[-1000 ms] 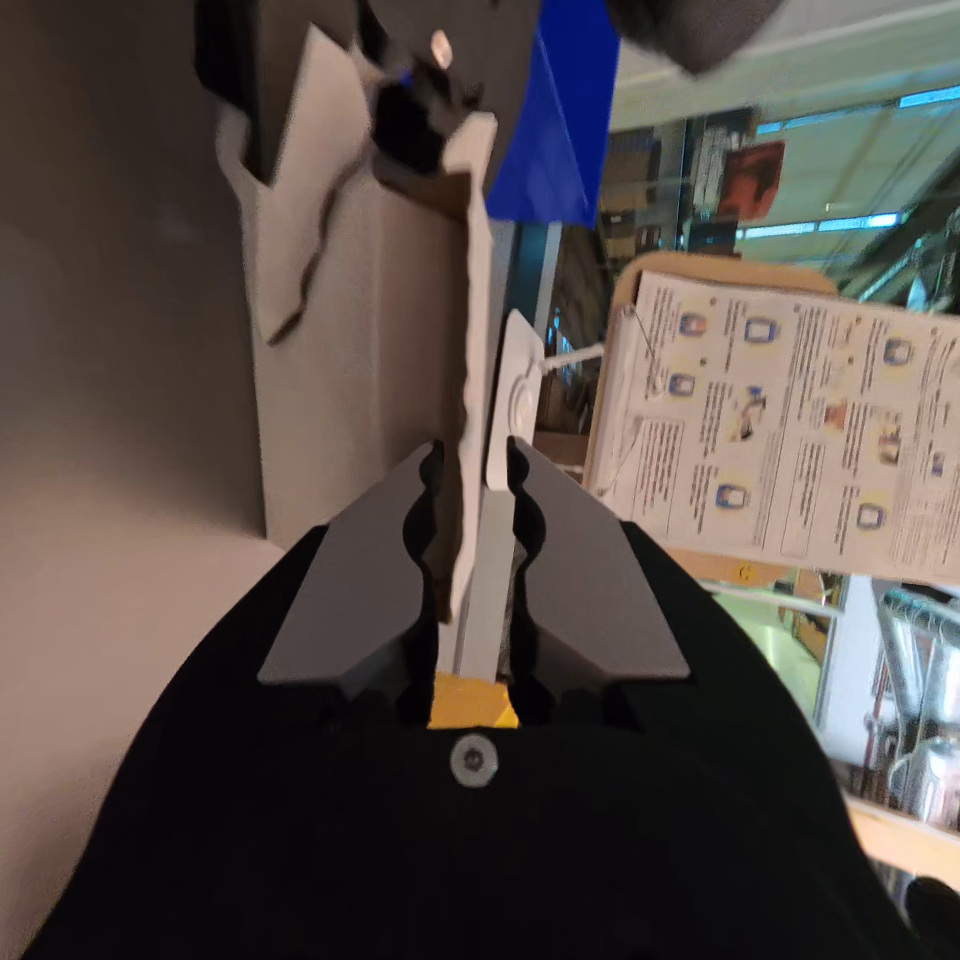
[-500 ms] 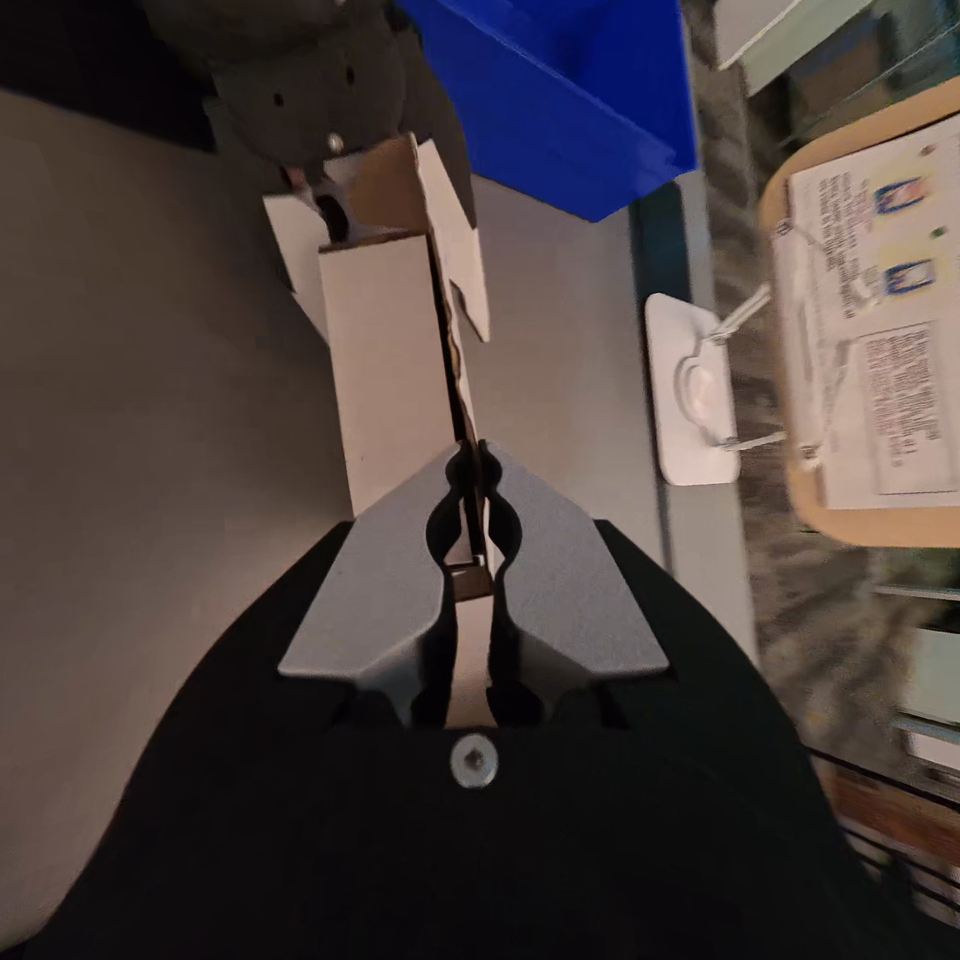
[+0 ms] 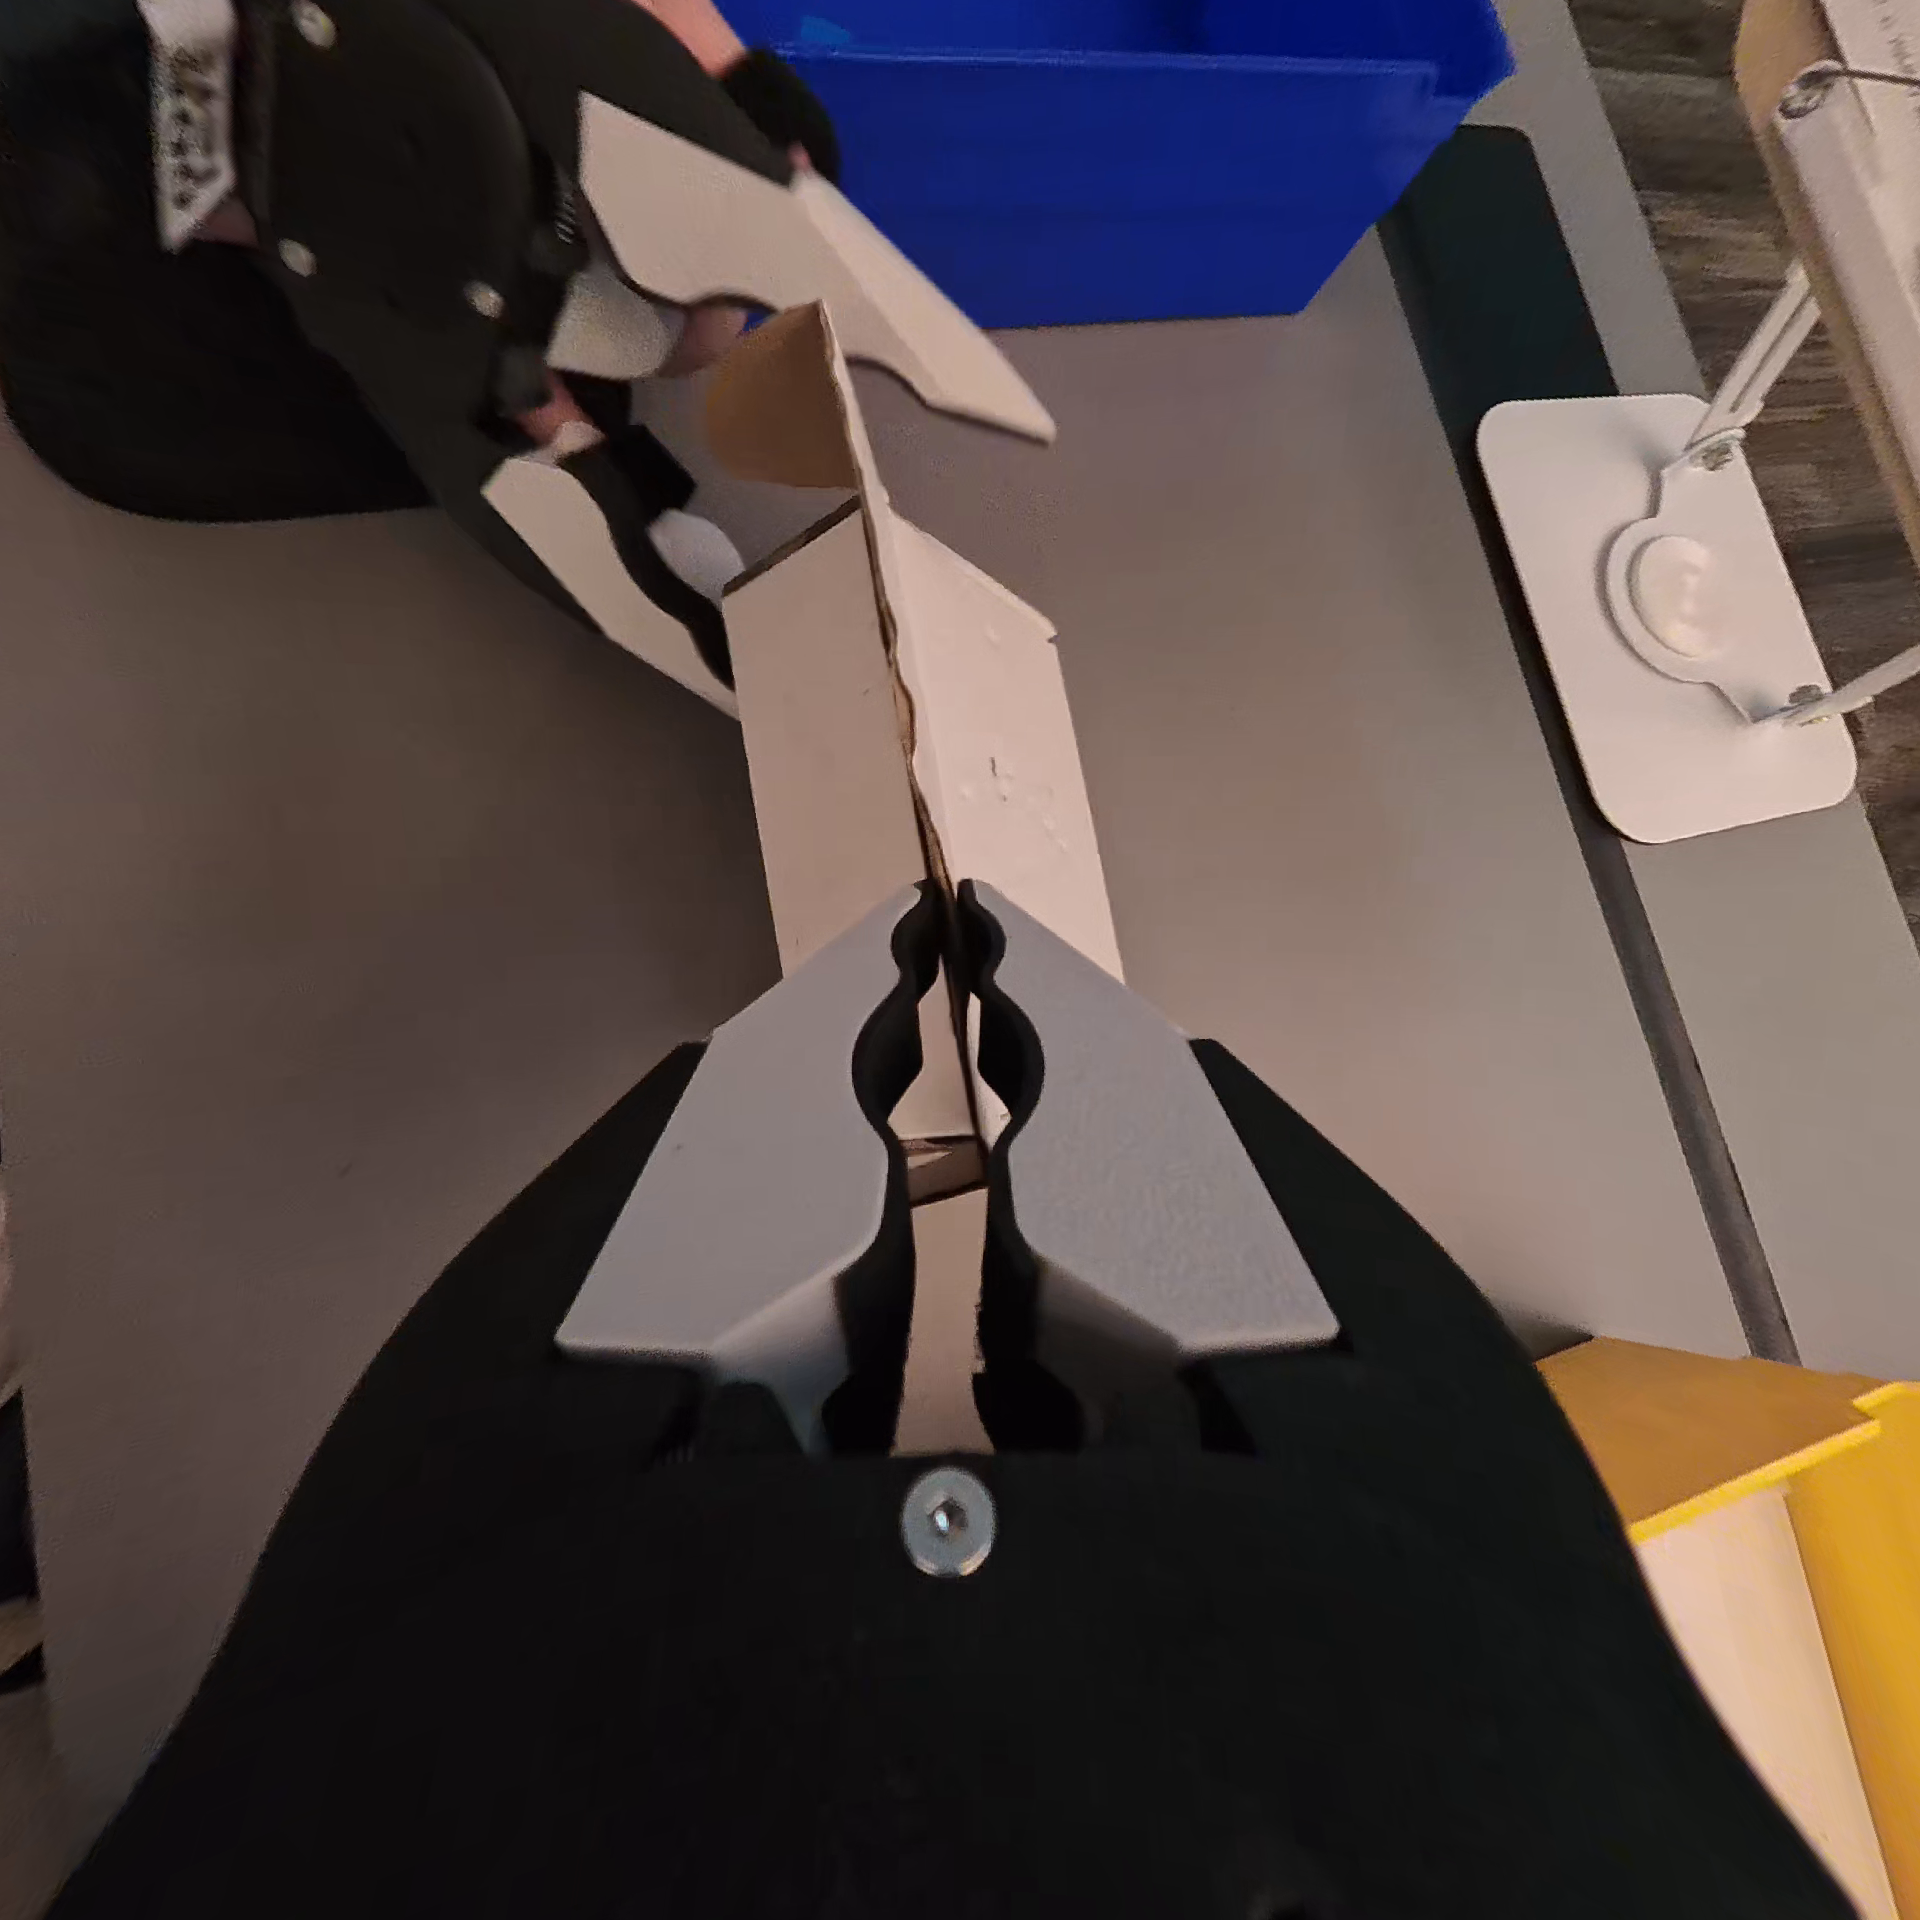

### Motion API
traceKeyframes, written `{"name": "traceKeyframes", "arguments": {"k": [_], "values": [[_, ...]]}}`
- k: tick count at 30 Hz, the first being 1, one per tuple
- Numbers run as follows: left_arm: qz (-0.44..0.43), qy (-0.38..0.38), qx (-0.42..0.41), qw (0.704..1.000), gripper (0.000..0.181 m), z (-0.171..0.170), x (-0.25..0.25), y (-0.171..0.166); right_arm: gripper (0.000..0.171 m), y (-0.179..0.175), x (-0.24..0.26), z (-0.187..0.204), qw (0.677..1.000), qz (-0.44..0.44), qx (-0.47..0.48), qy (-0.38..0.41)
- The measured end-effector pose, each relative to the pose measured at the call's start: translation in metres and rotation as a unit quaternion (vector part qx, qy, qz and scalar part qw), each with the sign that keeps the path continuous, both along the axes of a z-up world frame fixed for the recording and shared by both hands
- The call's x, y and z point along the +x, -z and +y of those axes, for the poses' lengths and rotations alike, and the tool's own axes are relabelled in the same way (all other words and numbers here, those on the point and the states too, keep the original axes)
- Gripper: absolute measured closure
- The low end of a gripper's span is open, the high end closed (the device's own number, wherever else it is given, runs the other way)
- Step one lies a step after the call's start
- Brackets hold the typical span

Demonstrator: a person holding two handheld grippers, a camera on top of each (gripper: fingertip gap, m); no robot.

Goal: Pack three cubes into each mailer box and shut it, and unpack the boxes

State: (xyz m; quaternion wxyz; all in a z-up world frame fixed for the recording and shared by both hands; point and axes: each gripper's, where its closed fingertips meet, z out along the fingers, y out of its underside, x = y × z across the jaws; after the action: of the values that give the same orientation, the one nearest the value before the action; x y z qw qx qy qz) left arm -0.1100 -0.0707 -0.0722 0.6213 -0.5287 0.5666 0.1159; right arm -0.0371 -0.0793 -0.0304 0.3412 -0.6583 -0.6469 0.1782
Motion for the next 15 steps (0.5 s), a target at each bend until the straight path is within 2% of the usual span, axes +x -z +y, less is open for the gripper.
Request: {"name": "traceKeyframes", "arguments": {"k": [2,3,4,5,6,7,10,15], "values": [[-0.018,-0.012,0.051,0.998,0.070,-0.002,-0.005,-0.021,0.169,-0.003,0.001,0.007,1.000,0.008,0.011,0.012],[-0.025,-0.013,0.093,0.995,0.072,-0.006,-0.006,-0.034,0.169,-0.005,0.002,0.011,1.000,0.012,0.019,0.019],[-0.035,-0.003,0.138,0.990,0.079,-0.014,-0.005,-0.047,0.169,-0.006,0.004,0.013,0.999,0.013,0.021,0.024],[-0.050,0.011,0.181,0.982,0.095,-0.025,-0.003,-0.061,0.169,-0.006,0.005,0.014,0.999,0.014,0.019,0.026],[-0.067,0.028,0.219,0.973,0.104,-0.038,0.000,-0.074,0.170,-0.006,0.004,0.013,0.999,0.018,0.014,0.023],[-0.072,0.048,0.241,0.967,0.106,-0.050,0.004,-0.080,0.170,-0.006,0.003,0.013,1.000,0.020,0.010,0.020],[-0.028,0.077,0.210,0.974,0.100,-0.060,0.023,-0.062,0.169,-0.004,0.000,0.012,1.000,0.021,0.010,0.017],[0.059,0.042,0.099,0.992,0.089,-0.033,0.032,-0.006,0.169,-0.003,-0.005,0.007,1.000,0.012,0.019,0.011]]}}
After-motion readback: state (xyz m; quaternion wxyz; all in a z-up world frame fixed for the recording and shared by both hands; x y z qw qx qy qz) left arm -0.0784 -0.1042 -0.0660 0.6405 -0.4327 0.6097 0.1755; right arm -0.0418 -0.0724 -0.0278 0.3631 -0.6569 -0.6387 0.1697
